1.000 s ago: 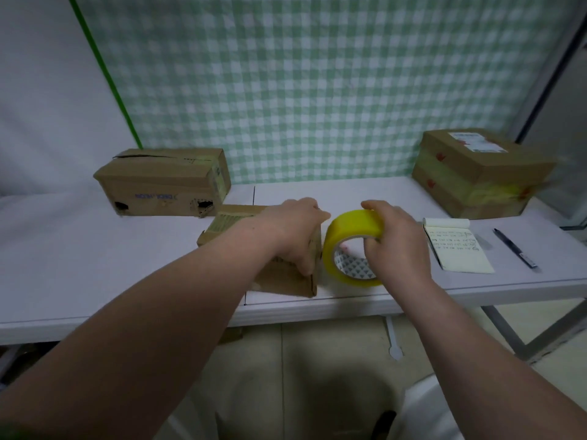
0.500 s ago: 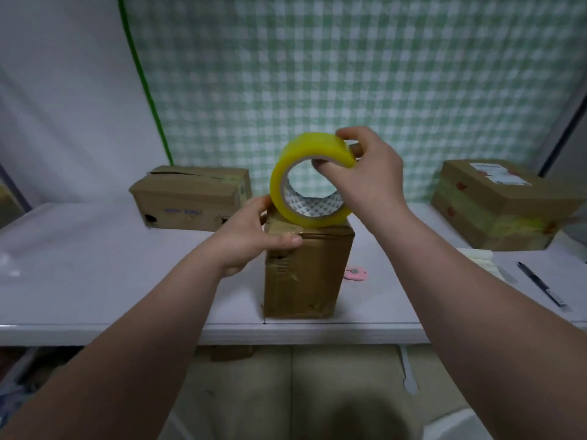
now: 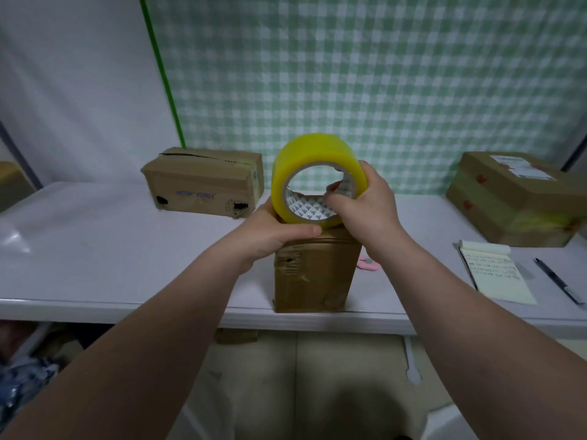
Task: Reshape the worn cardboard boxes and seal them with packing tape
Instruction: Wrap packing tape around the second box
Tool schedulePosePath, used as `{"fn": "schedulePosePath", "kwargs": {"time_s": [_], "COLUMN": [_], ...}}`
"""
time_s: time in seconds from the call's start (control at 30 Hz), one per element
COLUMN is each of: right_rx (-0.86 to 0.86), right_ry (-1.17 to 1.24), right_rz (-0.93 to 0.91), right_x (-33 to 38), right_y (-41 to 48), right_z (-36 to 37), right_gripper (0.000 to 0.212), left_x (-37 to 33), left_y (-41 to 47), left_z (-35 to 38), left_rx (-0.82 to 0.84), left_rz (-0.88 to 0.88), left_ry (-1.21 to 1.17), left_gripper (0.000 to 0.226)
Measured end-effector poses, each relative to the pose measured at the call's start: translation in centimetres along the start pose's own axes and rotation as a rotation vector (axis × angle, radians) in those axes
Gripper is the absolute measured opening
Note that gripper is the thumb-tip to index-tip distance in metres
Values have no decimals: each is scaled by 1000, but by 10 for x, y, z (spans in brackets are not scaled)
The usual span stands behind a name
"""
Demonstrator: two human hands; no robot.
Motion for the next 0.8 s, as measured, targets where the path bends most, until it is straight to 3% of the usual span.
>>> {"fn": "schedulePosePath", "kwargs": {"time_s": [0.27,0.5,0.8], "right_rx": [-101,-166,-141], "right_ry": [-131,-135,-387], "right_rz": [-26,-48,-90], "right_x": [12,-3,-29], "right_y": [20,29,22], "right_z": [-38,-92,-103], "right_gripper": [16,39,49], "left_x": [-2,1,-1], "left_y": [-1,-1,-3], "left_z": [1,1,0], "left_rx": [34,39,15], "left_rz": [-12,-36,-57], "left_ry": [90,94,123], "left_gripper": [59,58,59]}}
Point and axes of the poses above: each hand's wrist, its own y-axis towards the middle knuckle, its own z-axis out of the palm, x = y × z, the point moved 8 cm from there along y, towards the middle knuckle
